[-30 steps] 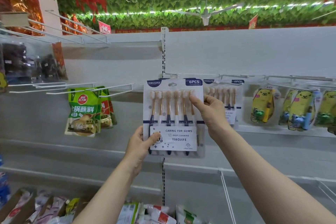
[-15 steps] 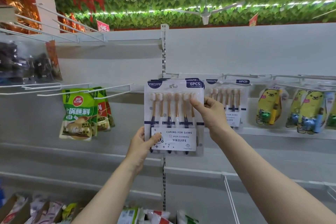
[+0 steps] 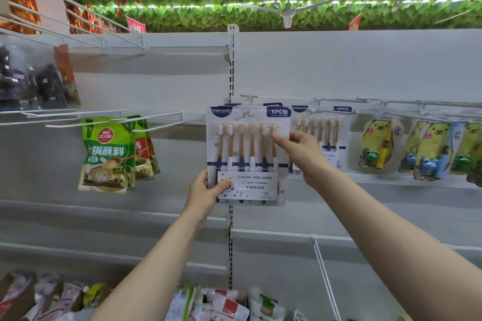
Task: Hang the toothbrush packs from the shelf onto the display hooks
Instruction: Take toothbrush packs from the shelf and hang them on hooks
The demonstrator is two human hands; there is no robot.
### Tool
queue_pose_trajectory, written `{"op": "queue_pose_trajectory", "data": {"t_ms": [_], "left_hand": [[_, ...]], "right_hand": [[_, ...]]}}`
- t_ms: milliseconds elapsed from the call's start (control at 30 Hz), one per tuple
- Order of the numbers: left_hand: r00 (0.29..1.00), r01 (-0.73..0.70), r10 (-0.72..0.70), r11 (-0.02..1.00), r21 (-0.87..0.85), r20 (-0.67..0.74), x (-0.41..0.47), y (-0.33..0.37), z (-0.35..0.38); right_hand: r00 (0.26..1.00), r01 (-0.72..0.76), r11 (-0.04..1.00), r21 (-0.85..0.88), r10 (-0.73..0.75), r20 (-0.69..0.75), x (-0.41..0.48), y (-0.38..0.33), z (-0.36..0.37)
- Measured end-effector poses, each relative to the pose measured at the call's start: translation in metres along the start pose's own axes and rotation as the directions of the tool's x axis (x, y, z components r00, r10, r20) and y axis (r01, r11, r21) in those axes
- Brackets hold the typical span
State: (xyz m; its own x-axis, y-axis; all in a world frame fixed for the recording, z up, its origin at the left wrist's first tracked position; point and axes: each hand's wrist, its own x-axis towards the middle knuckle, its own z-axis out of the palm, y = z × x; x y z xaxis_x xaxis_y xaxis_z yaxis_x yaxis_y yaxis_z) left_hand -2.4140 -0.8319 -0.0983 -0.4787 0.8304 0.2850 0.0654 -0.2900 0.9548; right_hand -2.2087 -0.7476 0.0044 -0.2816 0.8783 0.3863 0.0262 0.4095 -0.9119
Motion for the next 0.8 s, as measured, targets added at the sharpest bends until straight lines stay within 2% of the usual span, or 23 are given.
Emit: {"op": "queue_pose_trajectory", "data": {"t_ms": [200, 300, 367, 433, 533, 600, 700, 800], "left_hand": [[0.999, 0.048, -0.045, 0.992, 0.118, -0.025, -0.01, 0.01, -0.007], [0.989, 0.107, -0.075, 0.959, 0.263, -0.129, -0.023, 0.022, -0.011], [0.976, 0.125, -0.039, 0.907, 0.402, -0.215, -0.035, 0.034, -0.013], [0.97, 0.074, 0.069, 0.829, 0.555, -0.233, -0.053, 0.053, -0.013], [0.961, -0.133, 0.268, 0.673, 0.728, -0.073, -0.085, 0.087, -0.002], [0.942, -0.278, 0.321, 0.592, 0.756, 0.095, -0.108, 0.108, 0.014], [0.911, -0.412, 0.25, 0.524, 0.745, 0.328, -0.141, 0.128, 0.051], [0.823, -0.539, 0.135, 0.49, 0.685, 0.552, -0.168, 0.138, 0.091]], "right_hand": [[0.996, -0.074, 0.978, -0.194, 0.063, -0.063, -0.025, -0.02, 0.002], [0.992, -0.115, 0.942, -0.315, 0.092, -0.089, -0.048, -0.033, -0.008], [0.992, -0.122, 0.912, -0.391, 0.1, -0.078, -0.064, -0.041, -0.018], [0.994, -0.107, 0.867, -0.486, 0.082, -0.073, -0.083, -0.051, -0.031], [1.0, -0.025, 0.714, -0.699, 0.024, -0.012, -0.117, -0.068, -0.056], [0.999, 0.032, 0.567, -0.823, -0.003, 0.037, -0.141, -0.078, -0.076], [0.995, 0.094, 0.38, -0.92, -0.005, 0.1, -0.179, -0.089, -0.11], [0.989, 0.141, 0.251, -0.958, 0.006, 0.147, -0.22, -0.1, -0.149]]}}
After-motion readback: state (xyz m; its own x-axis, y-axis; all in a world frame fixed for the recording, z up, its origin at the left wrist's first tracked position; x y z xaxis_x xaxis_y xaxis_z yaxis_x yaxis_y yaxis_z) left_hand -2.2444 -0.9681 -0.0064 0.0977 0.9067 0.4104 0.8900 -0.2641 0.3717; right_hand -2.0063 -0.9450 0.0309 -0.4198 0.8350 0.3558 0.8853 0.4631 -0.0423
